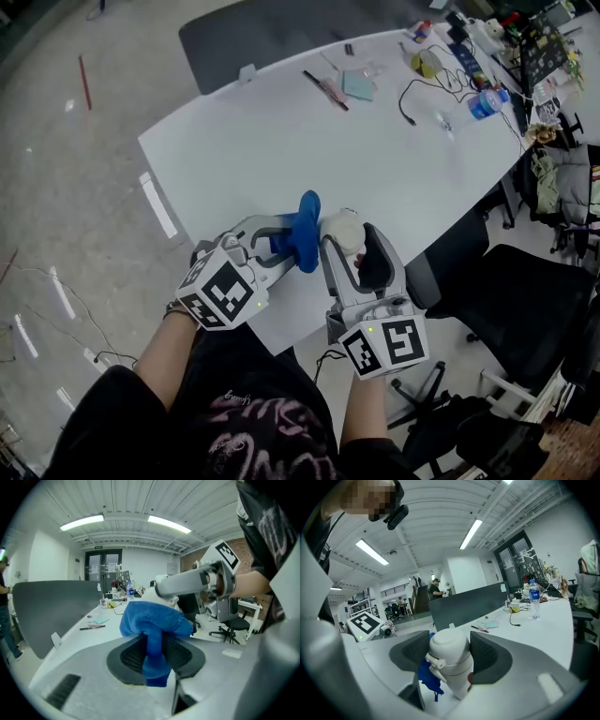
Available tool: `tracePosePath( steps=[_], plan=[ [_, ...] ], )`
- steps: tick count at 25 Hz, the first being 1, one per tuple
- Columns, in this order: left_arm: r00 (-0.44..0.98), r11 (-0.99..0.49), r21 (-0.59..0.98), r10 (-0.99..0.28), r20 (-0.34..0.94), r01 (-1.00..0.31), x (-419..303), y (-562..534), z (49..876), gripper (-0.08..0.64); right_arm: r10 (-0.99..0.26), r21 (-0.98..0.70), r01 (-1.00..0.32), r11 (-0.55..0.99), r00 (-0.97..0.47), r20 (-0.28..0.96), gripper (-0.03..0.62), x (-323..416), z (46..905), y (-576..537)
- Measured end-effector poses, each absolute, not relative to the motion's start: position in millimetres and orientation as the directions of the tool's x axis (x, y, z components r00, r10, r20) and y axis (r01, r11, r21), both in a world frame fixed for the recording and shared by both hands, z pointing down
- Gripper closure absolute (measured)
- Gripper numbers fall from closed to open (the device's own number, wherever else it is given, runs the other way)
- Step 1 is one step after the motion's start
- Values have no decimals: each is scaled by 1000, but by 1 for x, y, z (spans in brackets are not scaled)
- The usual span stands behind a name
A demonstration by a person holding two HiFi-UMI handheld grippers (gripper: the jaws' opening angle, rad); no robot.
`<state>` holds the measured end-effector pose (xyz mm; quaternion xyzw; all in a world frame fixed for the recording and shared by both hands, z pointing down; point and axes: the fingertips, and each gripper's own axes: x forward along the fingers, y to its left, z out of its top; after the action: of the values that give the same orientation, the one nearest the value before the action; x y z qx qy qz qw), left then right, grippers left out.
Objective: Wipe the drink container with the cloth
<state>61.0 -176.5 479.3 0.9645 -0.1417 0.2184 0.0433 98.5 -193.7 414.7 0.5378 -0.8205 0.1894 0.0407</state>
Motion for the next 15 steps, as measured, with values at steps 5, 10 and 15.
tracePosePath(
  steps=[5, 10, 15],
  plan=[
    [865, -961, -39, -263, 426, -273, 66, -175, 448, 462, -865, -271, -893, 358, -427, 263, 311, 99, 410, -190],
    [865, -963, -35, -255, 433, -267, 66, -175, 450, 462, -866, -268, -893, 361, -428, 259, 312, 97, 408, -191],
    [867, -964, -9, -242, 435, -265, 67, -176, 460, 462, -867, -268, -895, 357, -424, 262, 313, 97, 408, -193]
  ],
)
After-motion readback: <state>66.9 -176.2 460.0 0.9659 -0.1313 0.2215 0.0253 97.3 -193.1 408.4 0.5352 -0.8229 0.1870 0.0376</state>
